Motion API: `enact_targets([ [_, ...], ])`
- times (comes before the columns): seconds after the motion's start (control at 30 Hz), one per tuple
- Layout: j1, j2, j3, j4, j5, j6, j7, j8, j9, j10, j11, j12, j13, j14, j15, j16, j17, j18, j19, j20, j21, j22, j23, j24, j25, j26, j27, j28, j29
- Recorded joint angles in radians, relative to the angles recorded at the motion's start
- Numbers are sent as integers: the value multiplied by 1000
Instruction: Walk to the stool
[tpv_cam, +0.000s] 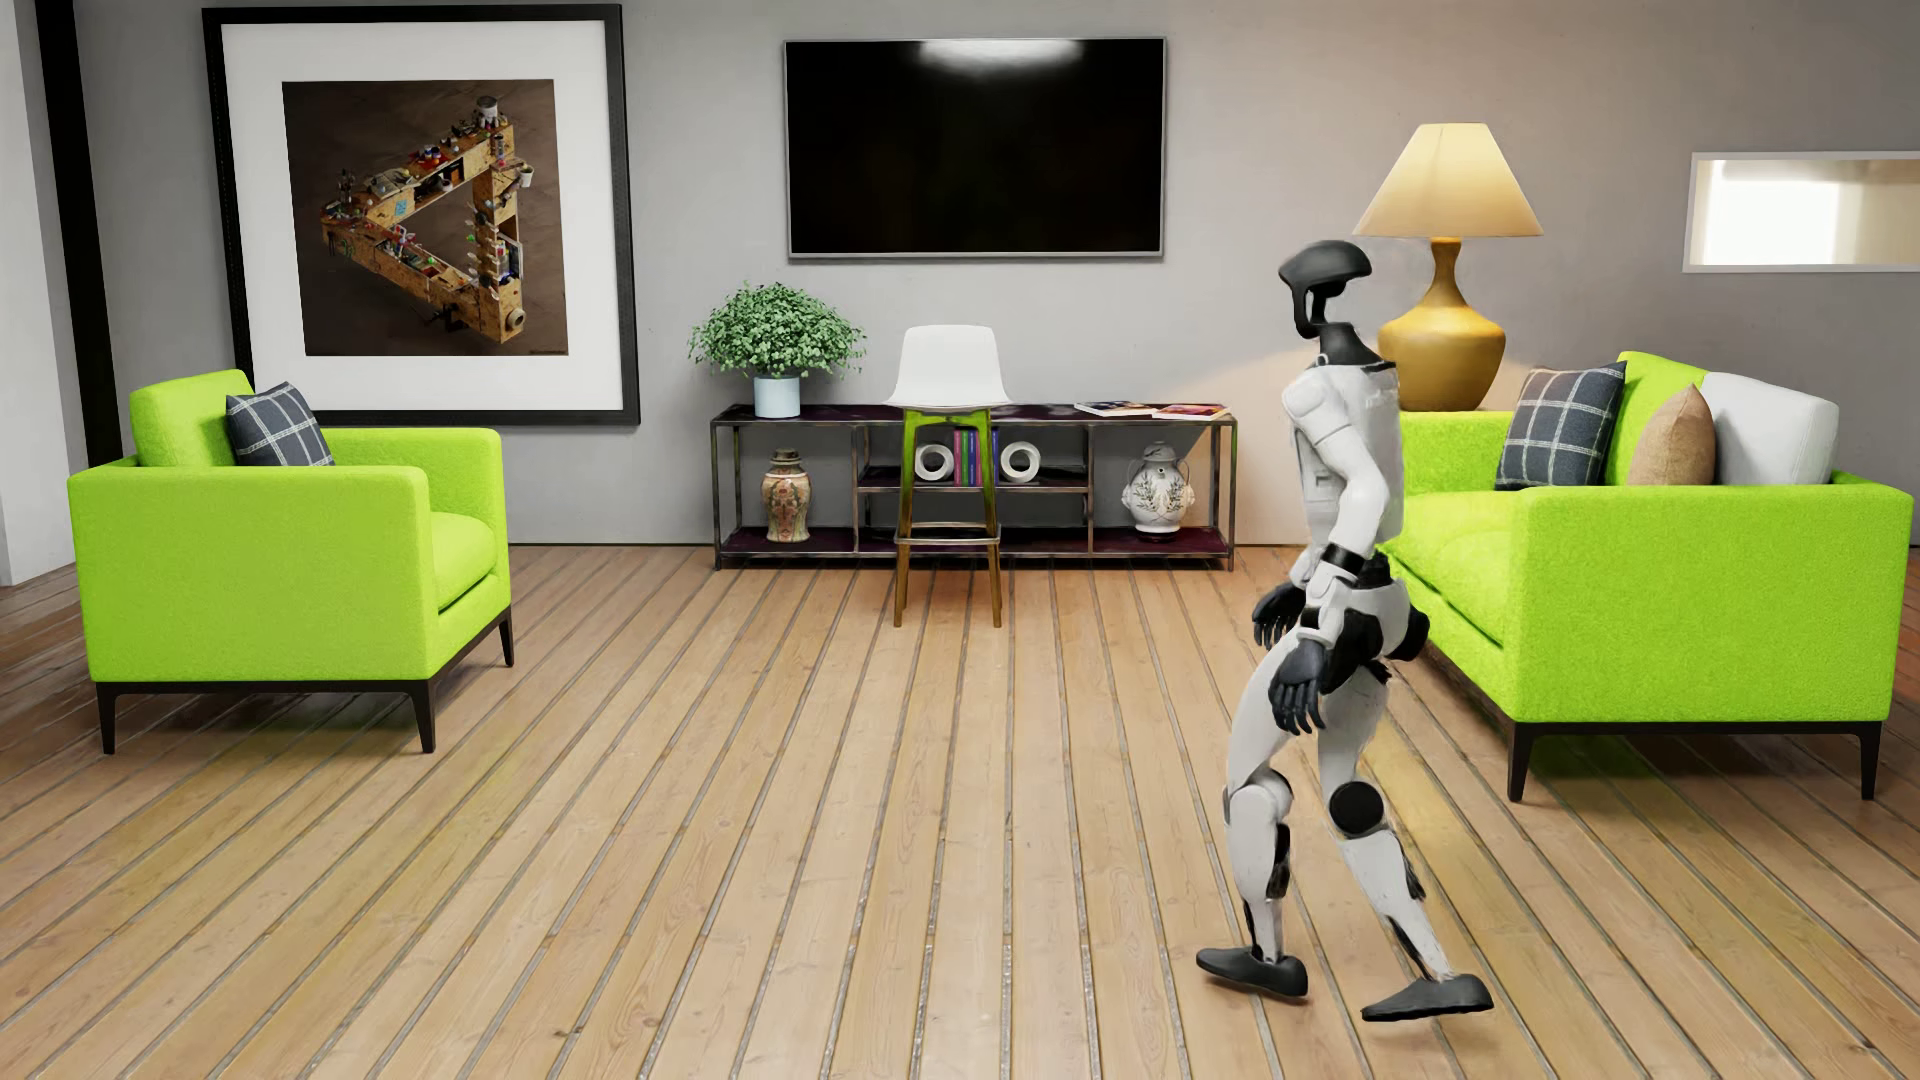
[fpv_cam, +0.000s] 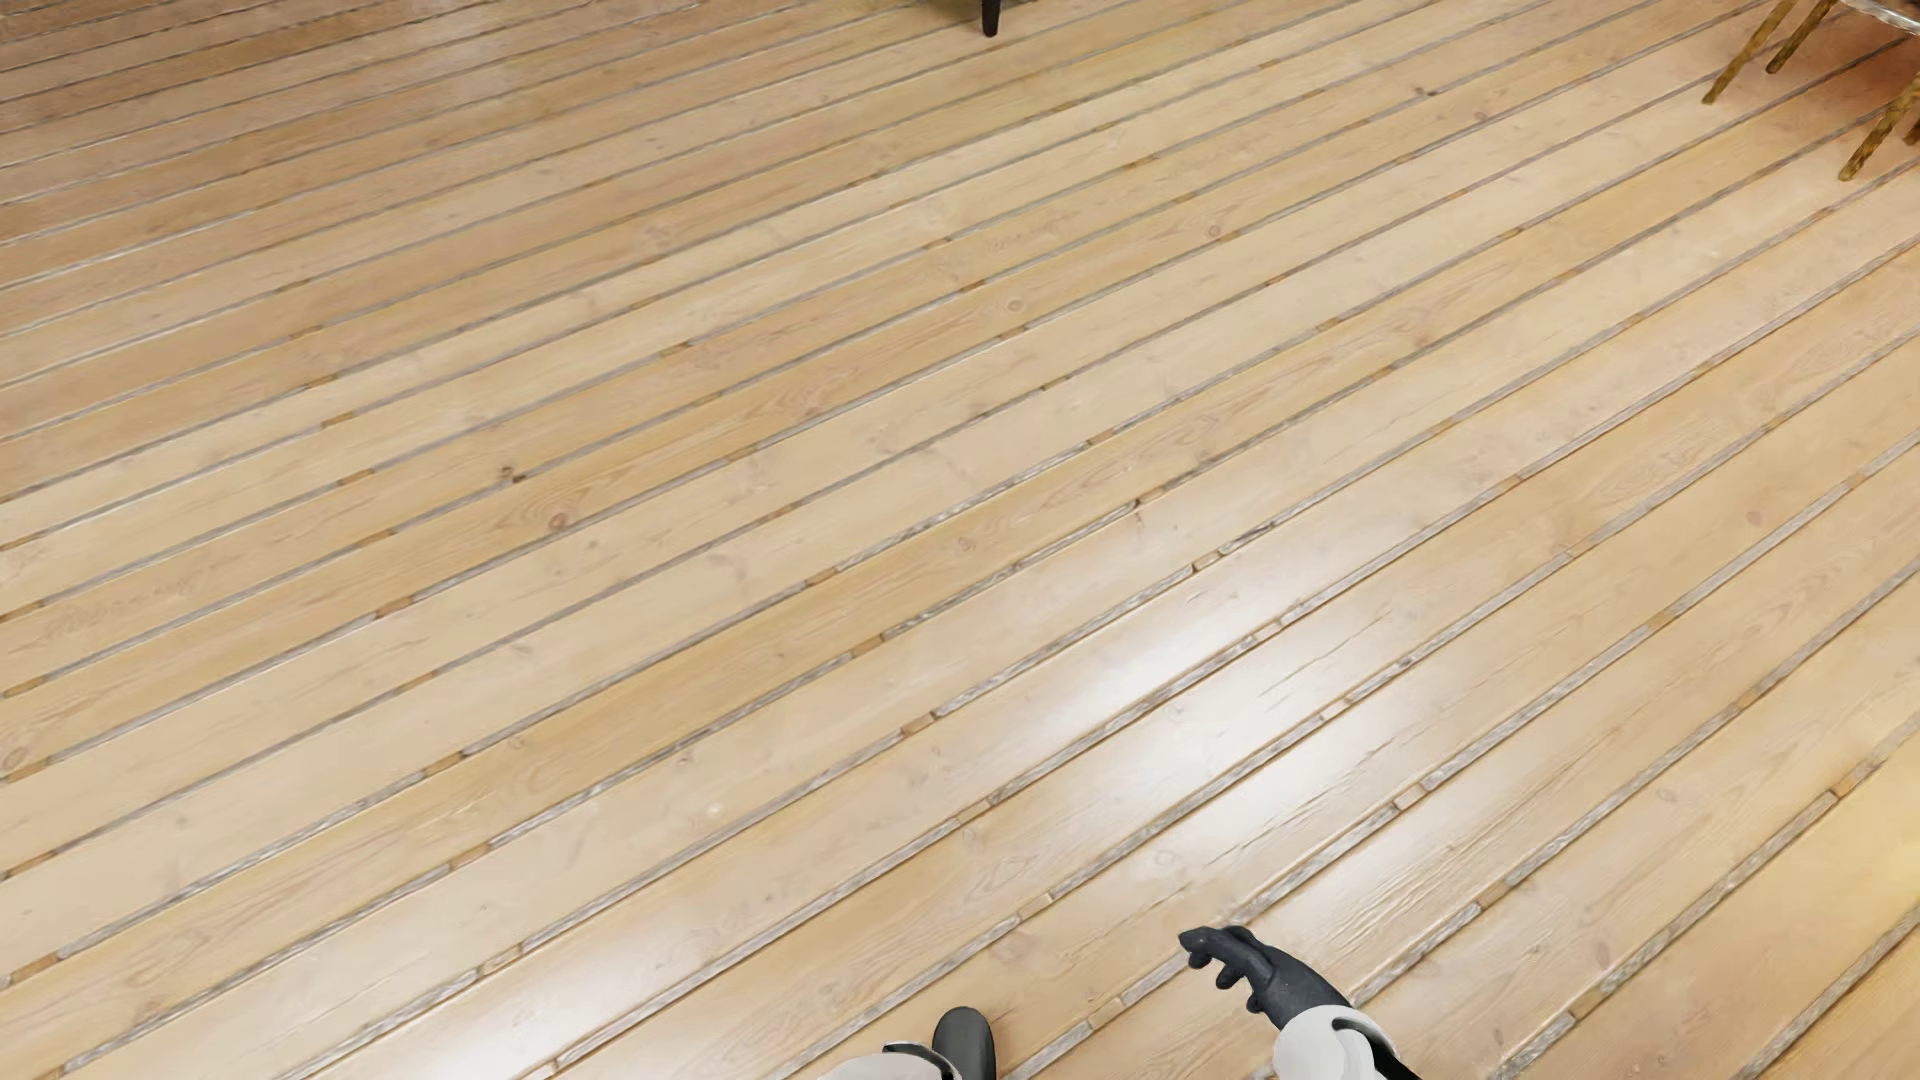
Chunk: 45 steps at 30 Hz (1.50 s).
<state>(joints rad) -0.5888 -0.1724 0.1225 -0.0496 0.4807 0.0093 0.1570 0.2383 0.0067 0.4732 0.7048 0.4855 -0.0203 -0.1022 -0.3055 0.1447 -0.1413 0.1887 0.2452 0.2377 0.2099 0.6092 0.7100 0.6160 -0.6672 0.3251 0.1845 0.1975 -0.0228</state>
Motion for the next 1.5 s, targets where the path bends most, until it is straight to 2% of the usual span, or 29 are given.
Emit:
enact_targets([
  [0.03,31,-102,38,60,-47,-13,93,-229,7,26,213,-33,6,-49,90,-17,-29,-14,3,16,8,11,65,-14,-10,-3,49,29,14],
  [0.1,128,-265,28,114,-366,-33,210,-348,11,9,521,-141,21,-111,80,2,-81,-41,21,-20,1,12,156,0,-43,-30,135,37,28],
  [0.13,181,-322,-6,107,-525,-46,236,-386,11,-12,597,-197,46,-134,100,33,-107,-55,-92,-56,-43,10,165,12,-32,-72,146,48,26],
  [0.17,230,-377,-48,96,-629,-58,249,-409,12,-25,622,-266,89,-159,122,68,-127,-70,-266,-87,-106,19,149,20,0,-115,133,62,9],
  [0.2,275,-430,-90,87,-663,-65,258,-390,13,-28,606,-344,138,-188,99,99,-150,-86,-342,-124,-180,23,112,17,46,-158,107,68,-9],
  [0.23,316,-480,-128,84,-655,-69,259,-353,14,-28,556,-429,193,-217,98,139,-168,-103,-337,-174,-255,25,67,28,97,-184,78,65,-31],
  [0.3,386,-535,-185,91,-607,-67,249,-297,12,-23,336,-620,311,-272,107,210,-169,-139,-261,-292,-397,26,-21,54,188,-201,36,46,-90],
  [0.37,467,-513,-217,99,-569,-58,248,-279,3,-60,-57,-802,403,-309,205,253,-121,-174,-204,-411,-519,26,-71,68,238,-159,43,-18,-153],
  [0.4,512,-472,-227,96,-559,-52,254,-266,-4,-90,-292,-879,438,-323,243,263,-87,-194,-84,-467,-574,18,-87,83,252,-137,52,-58,-168],
  [0.43,556,-430,-236,96,-563,-48,258,-262,-11,-102,-457,-934,471,-342,207,260,-50,-222,-11,-506,-617,4,-96,96,255,-117,64,-94,-176],
  [0.5,636,-380,-251,126,-575,-44,261,-397,-19,-95,-464,-962,509,-356,316,234,35,-289,-145,-523,-649,-43,-82,105,242,-89,76,-88,-146],
  [0.53,666,-360,-259,167,-539,-35,250,-398,-17,-50,-416,-937,513,-327,325,217,69,-333,-242,-515,-628,-71,-55,91,201,-94,84,-63,-117],
  [0.6,650,-326,-263,262,-471,-11,201,-386,-2,175,-289,-825,493,-144,198,176,116,-402,-273,-491,-568,-97,14,38,93,-100,94,-40,-40],
  [0.63,594,-294,-256,297,-445,1,137,-385,4,325,-266,-773,480,-5,150,158,147,-411,-273,-513,-557,-77,30,37,62,-89,89,-79,11],
  [0.67,507,-254,-247,331,-423,11,68,-383,10,501,-270,-741,468,88,118,144,182,-359,-279,-555,-561,-34,23,56,48,-66,71,-148,54],
  [0.73,316,-167,-224,360,-376,35,-65,-378,27,796,-293,-702,446,68,67,114,236,-300,-289,-628,-570,101,-16,91,38,-12,19,-276,66],
  [0.83,58,-85,-184,308,-349,57,-130,-315,40,924,-289,-567,332,38,-11,37,210,-300,-271,-584,-507,313,-24,23,-44,100,36,-217,6],
  [0.87,-10,-66,-169,300,-342,60,-120,-290,40,876,-283,-511,301,19,-36,30,188,-287,-265,-585,-470,365,-21,7,-71,114,26,-231,1],
  [0.97,-96,-4,-122,264,-328,65,-52,-219,28,446,-273,-302,213,4,-121,46,130,-235,-252,-580,-387,374,-31,-28,-88,75,-45,-311,-7],
  [1.07,7,93,-96,197,-334,68,25,-183,-1,-203,-308,-113,185,113,-188,23,83,-294,-241,-458,-348,319,-79,-100,-69,82,-85,-223,-21],
  [1.1,35,118,-90,187,-350,65,54,-178,-9,-210,-285,-73,183,182,-202,4,66,-159,-233,-438,-344,318,-89,-106,-56,93,-82,-211,-25],
  [1.13,45,115,-85,169,-376,57,71,-183,-10,-167,-203,-63,185,178,-193,-15,52,-88,-226,-436,-359,329,-99,-103,-40,99,-66,-216,-35],
  [1.17,57,82,-81,147,-403,43,70,-195,-6,-102,-56,-80,200,122,-130,-25,59,-84,-213,-447,-399,356,-104,-89,-15,116,-43,-226,-67],
  [1.23,102,-40,-75,115,-438,16,78,-175,4,10,300,-149,234,6,133,-21,94,-89,-37,-531,-457,390,-67,-6,33,127,4,-309,-119],
  [1.27,144,-114,-72,105,-438,5,97,-143,9,28,464,-184,234,-42,242,-15,78,-87,-18,-554,-418,366,-36,19,10,104,23,-346,-75],
  [1.3,188,-188,-69,94,-460,-8,117,-130,13,37,601,-224,231,-80,270,-15,41,-89,-3,-536,-354,337,-7,23,-40,80,25,-322,11],
  [1.37,270,-325,-80,61,-588,-39,119,-175,19,41,724,-312,249,-140,227,-30,30,-99,-109,-435,-331,283,16,-26,-80,50,28,-142,114],
  [1.43,335,-406,-109,26,-693,-64,79,-263,19,39,622,-436,285,-192,176,-47,65,-115,-159,-403,-404,271,19,-37,-38,49,66,-30,76],
  [1.5,377,-448,-141,-3,-735,-79,31,-350,14,40,359,-569,311,-243,120,-38,69,-128,-163,-464,-442,237,23,-7,-18,23,69,-60,48],
])
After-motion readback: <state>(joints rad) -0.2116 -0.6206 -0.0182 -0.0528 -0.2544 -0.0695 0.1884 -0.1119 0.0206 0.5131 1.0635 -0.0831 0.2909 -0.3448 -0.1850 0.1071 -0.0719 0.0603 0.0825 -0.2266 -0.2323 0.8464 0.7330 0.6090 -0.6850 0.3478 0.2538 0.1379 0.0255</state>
